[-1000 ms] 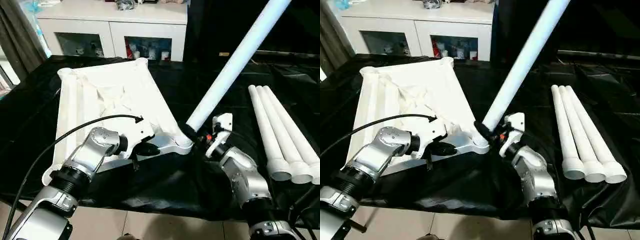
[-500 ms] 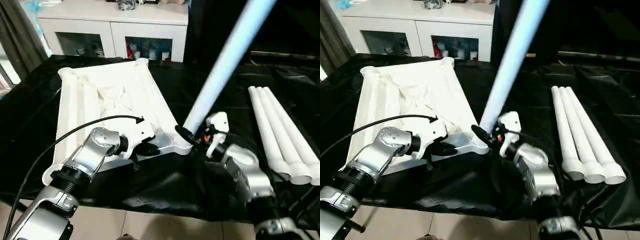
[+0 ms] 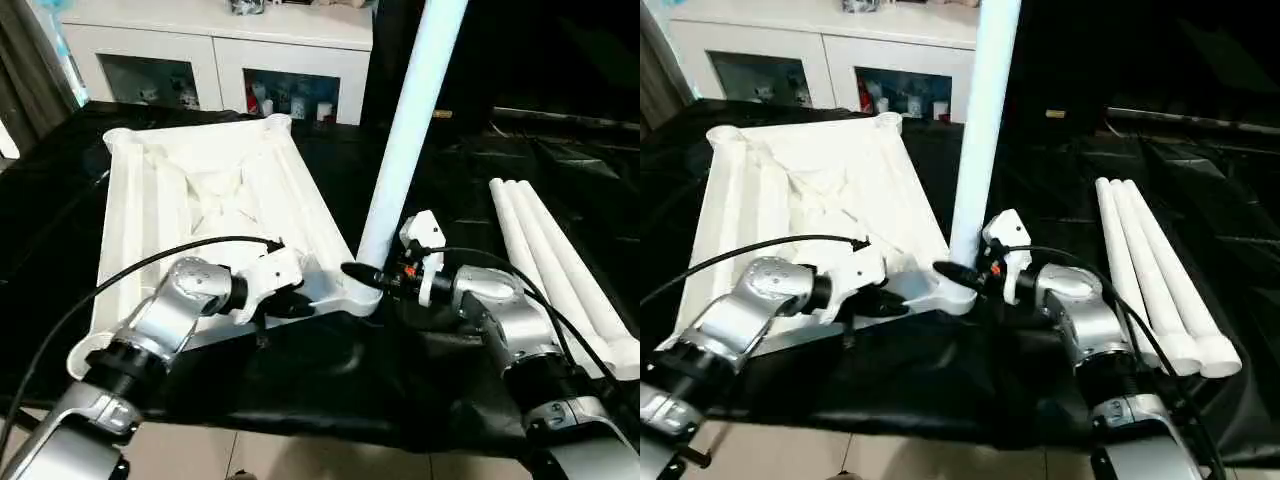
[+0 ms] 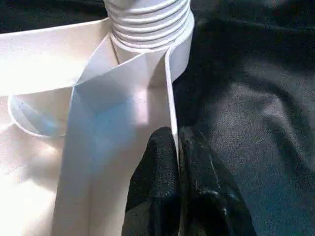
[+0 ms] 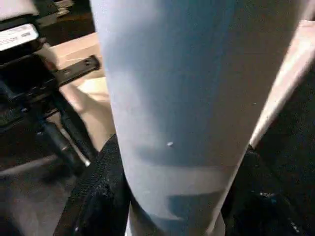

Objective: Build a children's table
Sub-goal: Insert table leg to table base

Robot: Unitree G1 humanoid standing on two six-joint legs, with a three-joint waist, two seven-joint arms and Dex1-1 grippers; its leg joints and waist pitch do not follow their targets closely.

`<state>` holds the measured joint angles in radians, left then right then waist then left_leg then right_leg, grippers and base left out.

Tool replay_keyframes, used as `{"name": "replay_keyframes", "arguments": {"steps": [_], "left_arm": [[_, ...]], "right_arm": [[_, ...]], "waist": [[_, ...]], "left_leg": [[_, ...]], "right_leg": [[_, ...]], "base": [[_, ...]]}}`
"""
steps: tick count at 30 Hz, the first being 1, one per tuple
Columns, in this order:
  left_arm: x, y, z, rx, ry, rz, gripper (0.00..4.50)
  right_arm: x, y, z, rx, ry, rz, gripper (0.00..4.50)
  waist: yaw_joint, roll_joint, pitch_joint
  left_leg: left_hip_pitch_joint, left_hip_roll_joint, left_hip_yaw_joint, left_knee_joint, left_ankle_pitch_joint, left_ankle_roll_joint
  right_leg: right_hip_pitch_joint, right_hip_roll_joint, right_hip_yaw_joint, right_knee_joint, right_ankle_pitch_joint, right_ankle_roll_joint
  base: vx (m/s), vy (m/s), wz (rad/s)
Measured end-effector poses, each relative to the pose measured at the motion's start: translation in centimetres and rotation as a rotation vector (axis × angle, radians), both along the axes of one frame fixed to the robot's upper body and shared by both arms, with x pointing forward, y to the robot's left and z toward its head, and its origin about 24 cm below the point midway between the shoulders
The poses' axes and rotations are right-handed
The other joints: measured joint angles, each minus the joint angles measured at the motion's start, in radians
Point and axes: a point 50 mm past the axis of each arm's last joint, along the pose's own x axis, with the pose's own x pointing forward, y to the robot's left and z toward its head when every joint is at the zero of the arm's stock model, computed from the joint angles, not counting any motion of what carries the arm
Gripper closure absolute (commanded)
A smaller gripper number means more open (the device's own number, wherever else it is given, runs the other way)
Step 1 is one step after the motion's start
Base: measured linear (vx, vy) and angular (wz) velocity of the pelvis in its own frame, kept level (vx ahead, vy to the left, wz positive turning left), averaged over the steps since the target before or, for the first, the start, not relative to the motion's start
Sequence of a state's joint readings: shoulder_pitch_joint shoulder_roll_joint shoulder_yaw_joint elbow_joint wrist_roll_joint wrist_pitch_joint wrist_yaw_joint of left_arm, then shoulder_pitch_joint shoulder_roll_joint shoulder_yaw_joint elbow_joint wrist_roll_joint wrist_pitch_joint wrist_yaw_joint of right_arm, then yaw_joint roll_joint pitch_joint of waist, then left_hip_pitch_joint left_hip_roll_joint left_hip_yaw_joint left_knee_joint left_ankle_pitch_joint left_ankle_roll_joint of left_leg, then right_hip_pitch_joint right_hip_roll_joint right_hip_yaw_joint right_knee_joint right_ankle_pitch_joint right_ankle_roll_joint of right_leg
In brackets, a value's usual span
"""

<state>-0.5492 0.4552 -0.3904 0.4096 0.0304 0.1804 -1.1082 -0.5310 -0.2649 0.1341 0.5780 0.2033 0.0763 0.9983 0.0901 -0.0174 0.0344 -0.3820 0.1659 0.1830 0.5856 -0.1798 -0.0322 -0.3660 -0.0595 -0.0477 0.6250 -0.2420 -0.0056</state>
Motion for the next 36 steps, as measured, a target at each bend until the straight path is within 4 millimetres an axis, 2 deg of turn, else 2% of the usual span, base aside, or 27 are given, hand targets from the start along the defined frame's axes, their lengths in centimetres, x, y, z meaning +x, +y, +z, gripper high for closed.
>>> {"name": "replay_keyframes", "arguments": {"steps": [9,14,17,20,23,25,31,36], "left_arm": [[-1.0,0.9,0.0,-0.002,0.064,-0.056,4.5],[-1.0,0.9,0.0,-0.003,0.068,-0.056,4.5],[-0.8,0.9,-0.2,0.003,0.059,-0.023,4.5],[0.3,0.3,-0.5,-0.003,0.051,0.084,4.5],[1.3,-0.4,-0.6,-0.011,0.041,0.177,4.5],[1.7,-0.7,-0.7,-0.014,0.039,0.231,4.5],[3.3,-2.9,-0.5,-0.014,0.043,0.423,4.5],[3.6,-4.2,-0.5,-0.013,0.033,0.483,4.5]], "right_arm": [[-1.2,0.2,-0.3,0.012,0.019,0.133,2.59],[-1.5,0.2,-0.5,0.013,0.024,0.129,2.59],[-1.2,0.5,-0.8,0.017,0.027,0.082,2.59],[0.0,1.0,-1.1,0.007,0.028,-0.076,2.59],[1.2,1.6,-1.3,0.019,0.031,-0.254,2.59],[1.8,2.1,-1.4,0.009,0.035,-0.345,2.59],[4.1,3.7,-1.1,0.012,0.074,-0.677,2.59],[4.9,4.4,-0.8,-0.002,0.084,-0.817,2.59]], "waist": [[0.0,-0.005,-0.003],[0.001,-0.006,-0.004],[-0.001,-0.007,-0.003],[-0.005,-0.011,0.0],[-0.014,-0.014,0.002],[-0.026,-0.014,0.003],[-0.042,-0.014,0.008],[-0.048,-0.017,0.008]], "left_leg": [[0.002,0.001,0.001,0.0,0.0,0.0],[0.005,0.0,0.001,-0.001,0.0,0.0],[0.016,0.0,0.002,-0.002,0.0,-0.001],[0.024,0.0,0.002,-0.002,0.0,-0.001],[0.024,0.0,-0.004,-0.006,0.0,-0.001],[0.023,-0.002,-0.005,-0.011,0.0,-0.001],[0.023,-0.004,-0.006,-0.011,0.0,-0.001],[0.023,-0.006,-0.006,-0.011,0.0,-0.001]], "right_leg": [[0.001,0.0,0.0,0.0,0.0,-0.001],[0.003,0.0,0.001,0.0,0.0,-0.001],[0.006,0.0,0.002,0.0,-0.001,0.0],[0.01,0.0,0.002,0.0,-0.005,0.008],[0.005,0.0,0.0,-0.009,-0.006,0.008],[0.003,-0.001,-0.002,-0.019,-0.006,0.008],[-0.002,-0.002,0.001,-0.026,-0.005,0.007],[-0.002,-0.002,0.002,-0.032,-0.003,0.003]], "base": [[0.0,0.0,0.0],[0.0,0.0,0.0],[0.0,0.0,0.0],[-0.021,0.002,-0.04],[-0.06,0.018,-0.17],[-0.05,0.033,-0.2],[0.0,0.0,0.0],[0.0,0.0,0.0]]}}
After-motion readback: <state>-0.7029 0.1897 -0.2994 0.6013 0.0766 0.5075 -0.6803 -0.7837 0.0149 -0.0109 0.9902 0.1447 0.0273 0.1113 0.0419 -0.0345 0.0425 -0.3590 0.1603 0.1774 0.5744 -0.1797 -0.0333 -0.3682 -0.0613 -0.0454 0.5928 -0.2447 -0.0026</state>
